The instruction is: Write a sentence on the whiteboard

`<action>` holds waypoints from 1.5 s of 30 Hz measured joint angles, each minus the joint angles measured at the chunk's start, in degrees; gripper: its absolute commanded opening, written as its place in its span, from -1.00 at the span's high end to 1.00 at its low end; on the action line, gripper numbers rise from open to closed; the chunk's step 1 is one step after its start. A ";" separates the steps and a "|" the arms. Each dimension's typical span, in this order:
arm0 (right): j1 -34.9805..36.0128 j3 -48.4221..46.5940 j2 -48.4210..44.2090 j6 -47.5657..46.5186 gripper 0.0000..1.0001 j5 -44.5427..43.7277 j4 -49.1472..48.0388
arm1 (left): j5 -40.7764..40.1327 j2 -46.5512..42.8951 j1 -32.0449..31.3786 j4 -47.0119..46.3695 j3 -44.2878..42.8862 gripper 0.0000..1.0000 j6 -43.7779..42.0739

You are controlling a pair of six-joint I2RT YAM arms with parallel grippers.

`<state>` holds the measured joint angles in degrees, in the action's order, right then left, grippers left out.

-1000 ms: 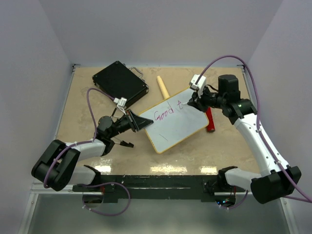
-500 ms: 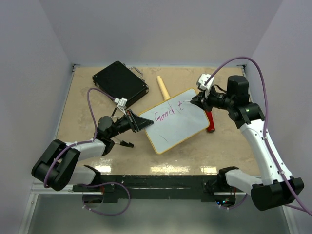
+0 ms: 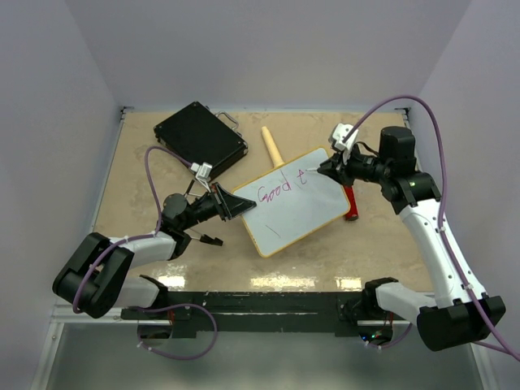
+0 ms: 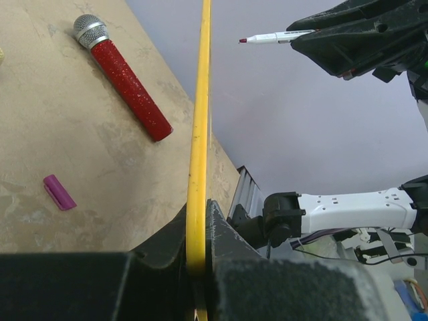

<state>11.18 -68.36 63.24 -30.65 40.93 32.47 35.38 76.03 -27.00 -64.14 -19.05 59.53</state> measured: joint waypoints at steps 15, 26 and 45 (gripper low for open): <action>0.00 0.31 0.63 -0.17 1.00 -0.04 -0.13 | 0.37 0.00 0.39 -0.13 0.20 1.00 0.04; 0.00 0.35 4.83 0.68 1.00 -1.01 -1.70 | 0.63 0.02 0.39 -0.11 0.20 1.00 0.09; 0.00 0.35 5.14 2.38 1.00 -1.38 -3.87 | 0.68 0.02 0.66 -0.15 0.20 1.00 0.11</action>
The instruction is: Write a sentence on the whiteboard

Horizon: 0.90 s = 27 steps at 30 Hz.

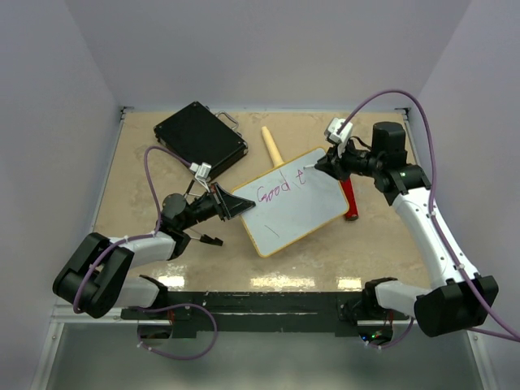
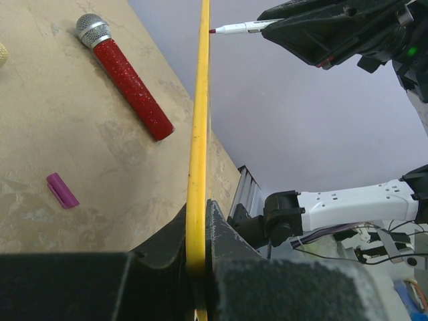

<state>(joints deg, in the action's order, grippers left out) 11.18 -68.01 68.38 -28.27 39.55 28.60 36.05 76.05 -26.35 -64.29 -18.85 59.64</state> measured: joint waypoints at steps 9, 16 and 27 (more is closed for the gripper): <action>0.00 0.00 0.24 -1.07 1.00 0.13 1.11 | -0.07 0.00 0.00 0.02 0.00 1.00 0.00; 0.00 0.26 0.11 -3.45 1.00 0.48 4.26 | -0.33 0.02 0.13 0.04 0.00 1.00 0.00; 0.00 1.11 -0.50 -5.40 1.00 0.52 7.45 | -0.44 0.02 0.46 0.07 0.00 1.00 0.00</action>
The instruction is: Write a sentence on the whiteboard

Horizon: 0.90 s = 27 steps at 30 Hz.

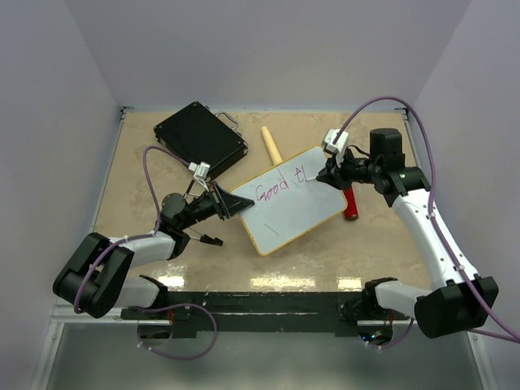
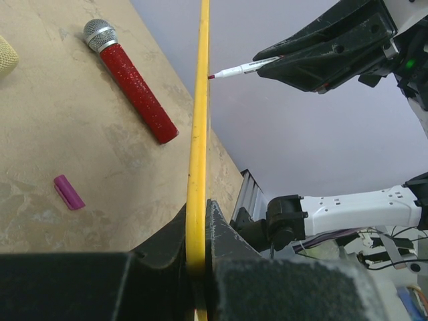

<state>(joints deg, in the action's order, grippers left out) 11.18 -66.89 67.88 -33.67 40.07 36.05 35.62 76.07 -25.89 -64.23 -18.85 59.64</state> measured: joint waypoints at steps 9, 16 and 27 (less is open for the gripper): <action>0.00 -1.90 1.73 1.27 1.00 -0.07 -1.70 | 0.15 0.48 0.02 -0.13 0.00 1.00 0.24; 0.00 -2.62 2.62 2.86 1.00 -0.24 -3.87 | 0.15 0.96 0.02 -0.87 0.00 1.00 0.90; 0.00 -2.60 2.08 3.50 1.00 -1.88 -3.89 | 0.17 0.96 0.02 -0.90 0.00 1.00 0.90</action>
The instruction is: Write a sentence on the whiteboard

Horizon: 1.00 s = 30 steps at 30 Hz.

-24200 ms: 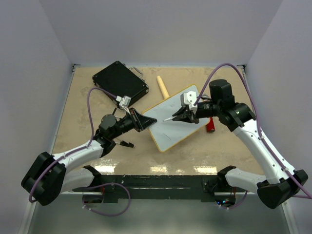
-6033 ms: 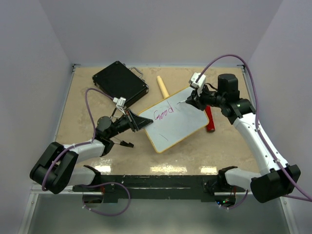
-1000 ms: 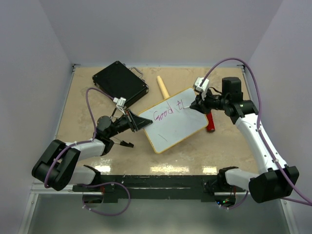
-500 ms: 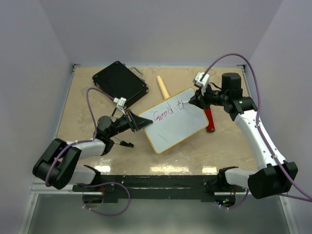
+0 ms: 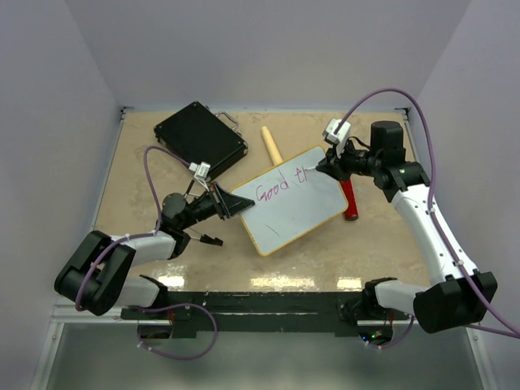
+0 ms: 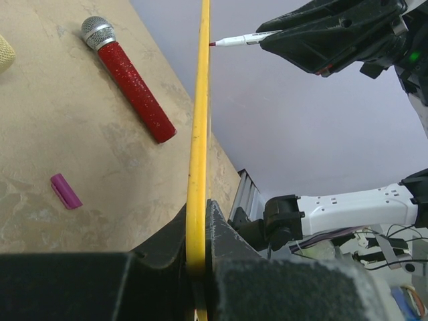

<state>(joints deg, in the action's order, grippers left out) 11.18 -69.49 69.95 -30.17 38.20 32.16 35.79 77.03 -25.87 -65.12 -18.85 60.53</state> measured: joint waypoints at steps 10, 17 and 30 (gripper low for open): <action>0.00 0.04 -0.37 -3.37 1.00 -0.07 4.42 | 0.04 0.00 0.00 0.04 0.00 1.00 -0.02; 0.00 0.42 -0.96 -4.61 1.00 0.04 6.64 | 0.07 0.11 0.00 -0.02 0.00 1.00 0.00; -0.13 -3.13 -2.16 -2.91 1.00 1.86 5.95 | 1.29 0.11 0.15 -0.94 0.00 1.00 -0.02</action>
<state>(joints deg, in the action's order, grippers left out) 11.05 -72.62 67.79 -33.08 40.05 38.11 37.08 77.14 -25.71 -66.06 -18.85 60.51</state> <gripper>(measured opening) 0.135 0.087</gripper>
